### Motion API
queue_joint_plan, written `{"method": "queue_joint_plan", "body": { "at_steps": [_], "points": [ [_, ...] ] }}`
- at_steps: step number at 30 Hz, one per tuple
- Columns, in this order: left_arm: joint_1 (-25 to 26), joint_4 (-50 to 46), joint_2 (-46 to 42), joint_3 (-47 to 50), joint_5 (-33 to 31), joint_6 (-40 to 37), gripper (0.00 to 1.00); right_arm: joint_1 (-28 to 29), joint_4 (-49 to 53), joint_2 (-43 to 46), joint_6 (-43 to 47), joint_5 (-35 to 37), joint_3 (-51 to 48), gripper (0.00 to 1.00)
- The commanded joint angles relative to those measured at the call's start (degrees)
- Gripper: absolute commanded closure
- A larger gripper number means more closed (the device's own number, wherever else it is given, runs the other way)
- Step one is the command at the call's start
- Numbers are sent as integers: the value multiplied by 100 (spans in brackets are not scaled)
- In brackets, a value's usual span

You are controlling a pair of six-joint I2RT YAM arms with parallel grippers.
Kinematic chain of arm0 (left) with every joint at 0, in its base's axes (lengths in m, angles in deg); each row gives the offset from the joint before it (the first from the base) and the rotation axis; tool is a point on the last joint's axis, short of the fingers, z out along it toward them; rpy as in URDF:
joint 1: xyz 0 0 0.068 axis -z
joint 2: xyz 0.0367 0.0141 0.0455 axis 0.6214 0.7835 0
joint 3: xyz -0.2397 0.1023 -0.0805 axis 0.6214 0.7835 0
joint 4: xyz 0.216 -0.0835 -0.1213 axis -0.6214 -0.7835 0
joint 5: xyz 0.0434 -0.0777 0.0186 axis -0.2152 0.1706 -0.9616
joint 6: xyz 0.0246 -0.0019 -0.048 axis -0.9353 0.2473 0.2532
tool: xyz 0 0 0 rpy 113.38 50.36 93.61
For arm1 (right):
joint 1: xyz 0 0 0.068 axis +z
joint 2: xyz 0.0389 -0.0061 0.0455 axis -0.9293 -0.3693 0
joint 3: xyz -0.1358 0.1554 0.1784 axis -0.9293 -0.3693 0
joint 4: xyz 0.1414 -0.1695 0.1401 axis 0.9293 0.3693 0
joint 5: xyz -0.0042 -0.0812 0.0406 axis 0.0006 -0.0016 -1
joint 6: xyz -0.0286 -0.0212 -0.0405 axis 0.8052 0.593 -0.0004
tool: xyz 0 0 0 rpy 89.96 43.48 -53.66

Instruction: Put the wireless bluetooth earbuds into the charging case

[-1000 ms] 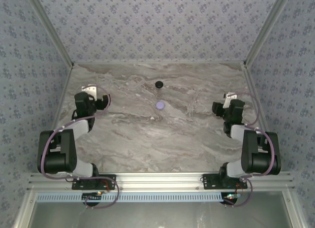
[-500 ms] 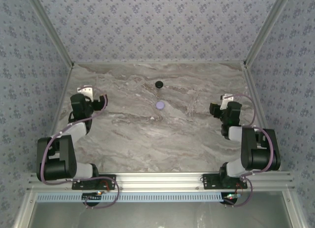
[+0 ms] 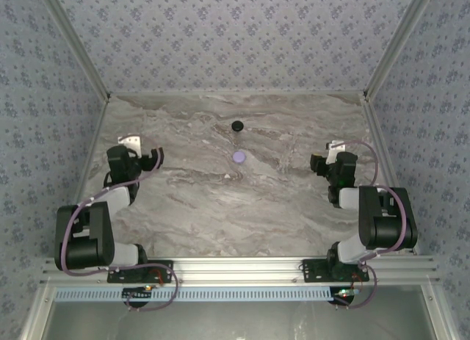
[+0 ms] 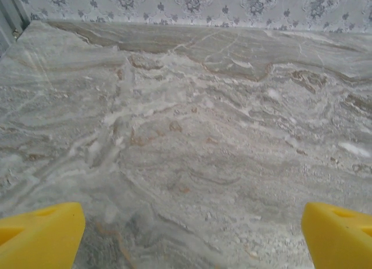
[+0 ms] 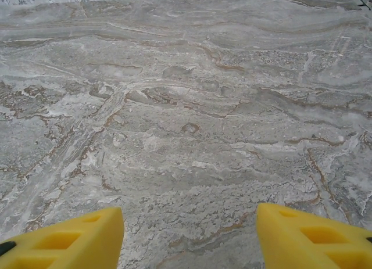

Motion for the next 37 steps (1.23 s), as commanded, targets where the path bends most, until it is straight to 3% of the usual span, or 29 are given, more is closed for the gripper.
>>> {"method": "queue_joint_plan", "body": {
  "at_steps": [1, 6, 9, 13, 19, 37],
  "points": [
    [-32, 925, 157, 348, 228, 26, 4, 36, -149, -45, 94, 120, -34, 33],
    [-39, 1542, 648, 477, 290, -12, 4, 37, -142, -42, 94, 137, -39, 23],
    [-34, 2010, 994, 559, 258, 15, 3, 46, -142, -55, 97, 157, -39, 0],
    [5, 1600, 963, 378, 248, -71, 1, 62, -142, -55, 103, 176, -31, 0],
    [262, 1289, 954, 230, -719, 1, 1, 56, -137, -49, 103, 170, -31, 0],
    [284, 1293, 955, 233, -749, -2, 1, 62, -154, -54, 94, 169, -47, 0]
  ]
}}
